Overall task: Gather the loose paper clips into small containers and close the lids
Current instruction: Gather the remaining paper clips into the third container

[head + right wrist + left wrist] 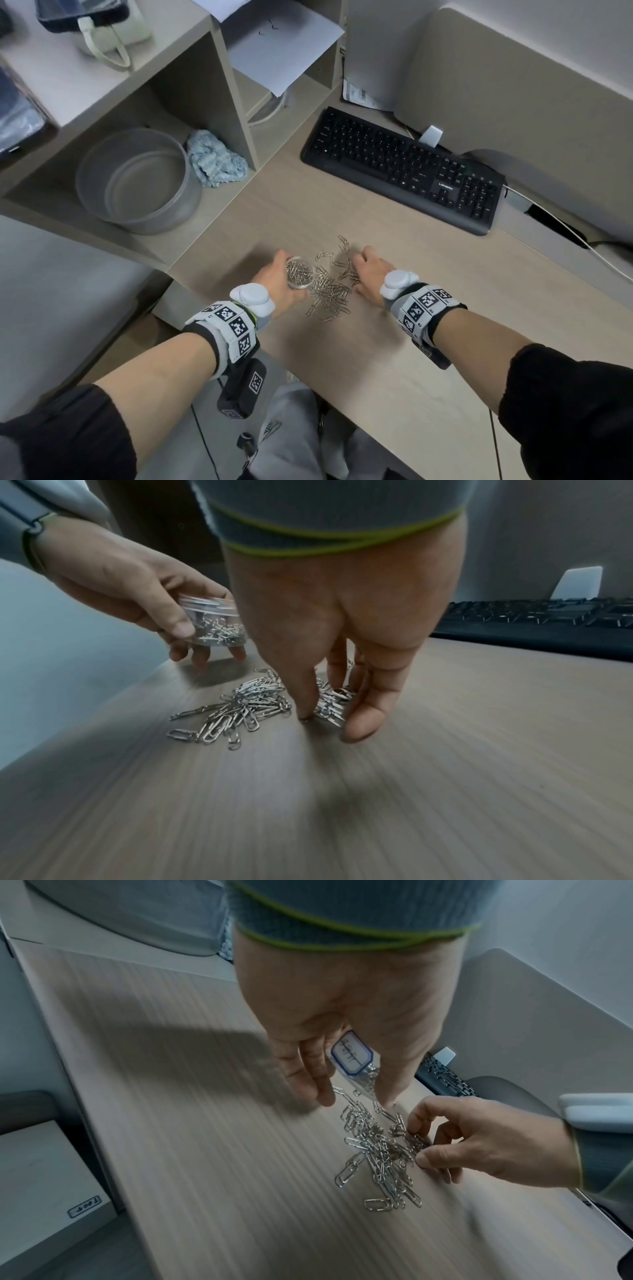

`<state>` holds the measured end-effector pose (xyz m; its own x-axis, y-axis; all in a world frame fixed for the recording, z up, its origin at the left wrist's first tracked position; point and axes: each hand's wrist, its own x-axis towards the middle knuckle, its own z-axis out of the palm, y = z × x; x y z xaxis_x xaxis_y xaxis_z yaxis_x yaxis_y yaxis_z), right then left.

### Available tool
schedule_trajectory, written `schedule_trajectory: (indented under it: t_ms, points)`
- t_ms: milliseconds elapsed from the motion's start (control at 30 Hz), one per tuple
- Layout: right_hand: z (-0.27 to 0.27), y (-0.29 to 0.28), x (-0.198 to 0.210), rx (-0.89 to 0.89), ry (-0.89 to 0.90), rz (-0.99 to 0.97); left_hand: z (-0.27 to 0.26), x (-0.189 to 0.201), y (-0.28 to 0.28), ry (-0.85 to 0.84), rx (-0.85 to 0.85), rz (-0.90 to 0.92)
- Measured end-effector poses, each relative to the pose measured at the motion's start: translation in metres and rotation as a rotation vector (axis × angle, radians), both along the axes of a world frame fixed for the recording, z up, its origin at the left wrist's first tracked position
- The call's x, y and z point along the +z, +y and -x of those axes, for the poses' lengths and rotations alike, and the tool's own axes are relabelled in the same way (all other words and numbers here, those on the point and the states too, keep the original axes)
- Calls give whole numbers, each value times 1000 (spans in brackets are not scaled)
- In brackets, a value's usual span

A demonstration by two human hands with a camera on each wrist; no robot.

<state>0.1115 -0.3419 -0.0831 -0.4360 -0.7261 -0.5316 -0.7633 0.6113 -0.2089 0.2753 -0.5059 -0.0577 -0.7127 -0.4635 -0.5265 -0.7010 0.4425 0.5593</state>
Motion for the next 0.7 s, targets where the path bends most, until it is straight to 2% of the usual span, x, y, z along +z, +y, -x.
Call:
schedule_trajectory:
  t_ms: [200, 367, 533, 700]
  points:
    - [-5, 1, -1, -1, 0, -10, 2, -3, 7, 3, -5, 17]
    - [-1, 5, 7, -151, -68, -59, 4, -2, 16, 5, -13, 18]
    - [5, 15, 27, -571, -369, 179, 10, 1, 30, 10, -32, 35]
    - [4, 7, 66, -615, -547, 337, 18, 6, 52, 25, -68, 41]
